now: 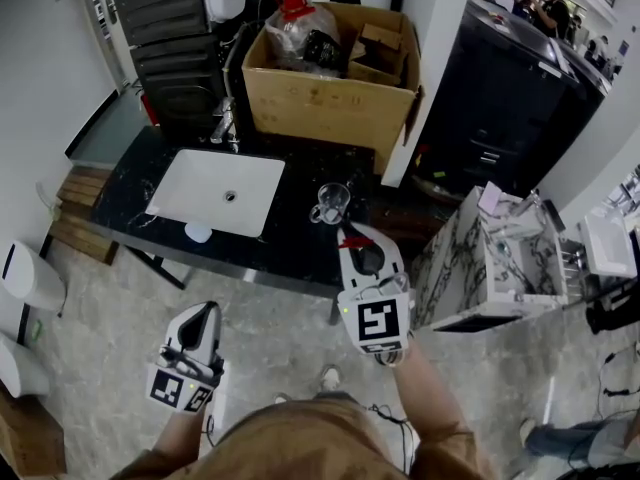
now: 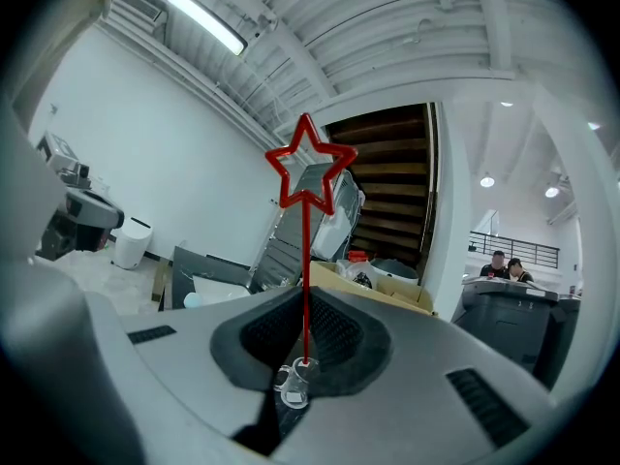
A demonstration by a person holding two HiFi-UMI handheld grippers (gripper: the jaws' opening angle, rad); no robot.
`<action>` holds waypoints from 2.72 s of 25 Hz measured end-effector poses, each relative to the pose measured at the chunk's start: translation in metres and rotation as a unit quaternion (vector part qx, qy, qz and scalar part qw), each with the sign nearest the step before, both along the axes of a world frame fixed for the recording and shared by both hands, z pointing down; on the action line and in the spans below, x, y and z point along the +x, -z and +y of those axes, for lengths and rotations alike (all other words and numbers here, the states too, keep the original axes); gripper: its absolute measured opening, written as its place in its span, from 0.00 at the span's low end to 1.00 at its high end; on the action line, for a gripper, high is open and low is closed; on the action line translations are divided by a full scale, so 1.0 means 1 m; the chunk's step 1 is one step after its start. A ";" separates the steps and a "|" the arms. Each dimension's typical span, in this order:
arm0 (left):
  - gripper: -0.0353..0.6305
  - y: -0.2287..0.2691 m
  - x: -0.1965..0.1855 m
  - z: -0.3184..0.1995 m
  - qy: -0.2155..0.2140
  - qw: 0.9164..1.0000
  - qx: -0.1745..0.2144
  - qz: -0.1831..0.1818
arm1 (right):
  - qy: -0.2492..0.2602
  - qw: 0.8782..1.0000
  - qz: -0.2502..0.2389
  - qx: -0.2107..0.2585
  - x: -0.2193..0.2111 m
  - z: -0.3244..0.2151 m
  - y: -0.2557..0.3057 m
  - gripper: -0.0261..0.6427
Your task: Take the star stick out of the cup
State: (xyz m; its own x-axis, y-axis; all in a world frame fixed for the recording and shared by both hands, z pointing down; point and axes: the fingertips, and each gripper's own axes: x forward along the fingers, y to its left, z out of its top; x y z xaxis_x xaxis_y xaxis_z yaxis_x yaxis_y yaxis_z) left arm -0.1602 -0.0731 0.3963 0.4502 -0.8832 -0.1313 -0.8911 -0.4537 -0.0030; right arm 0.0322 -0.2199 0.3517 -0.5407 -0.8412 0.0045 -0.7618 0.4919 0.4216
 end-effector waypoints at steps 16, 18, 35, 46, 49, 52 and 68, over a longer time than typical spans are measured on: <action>0.06 -0.001 0.018 0.003 -0.039 0.999 -0.003 0.002 | -0.025 0.999 -0.019 0.010 0.024 0.033 0.020 0.06; 0.06 0.000 0.018 0.003 -0.043 0.999 -0.001 0.001 | -0.027 0.999 -0.023 0.010 0.025 0.037 0.022 0.06; 0.06 0.004 0.027 0.007 -0.056 0.998 0.000 0.002 | -0.034 0.994 -0.099 -0.015 0.048 0.068 0.030 0.06; 0.06 0.005 0.024 0.013 -0.049 0.999 0.000 0.005 | -0.034 0.989 -0.142 -0.028 0.055 0.082 0.039 0.06; 0.06 0.006 0.023 0.014 -0.046 0.999 0.001 0.004 | -0.032 0.987 -0.153 -0.031 0.056 0.085 0.041 0.06; 0.06 0.006 0.022 0.015 -0.043 0.999 0.001 0.002 | -0.032 0.986 -0.161 -0.038 0.060 0.089 0.042 0.06; 0.06 0.011 0.022 0.024 -0.035 0.999 0.005 -0.004 | -0.054 0.968 -0.231 -0.087 0.111 0.123 0.033 0.06</action>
State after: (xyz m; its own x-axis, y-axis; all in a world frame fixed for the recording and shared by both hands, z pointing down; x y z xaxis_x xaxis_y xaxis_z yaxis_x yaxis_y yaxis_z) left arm -0.1384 -0.0486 0.3857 0.5121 -0.8479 -0.1368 -0.8569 -0.5152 -0.0145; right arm 0.1436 -0.0973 0.3191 -0.4272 -0.9015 -0.0692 -0.9005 0.4311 -0.0578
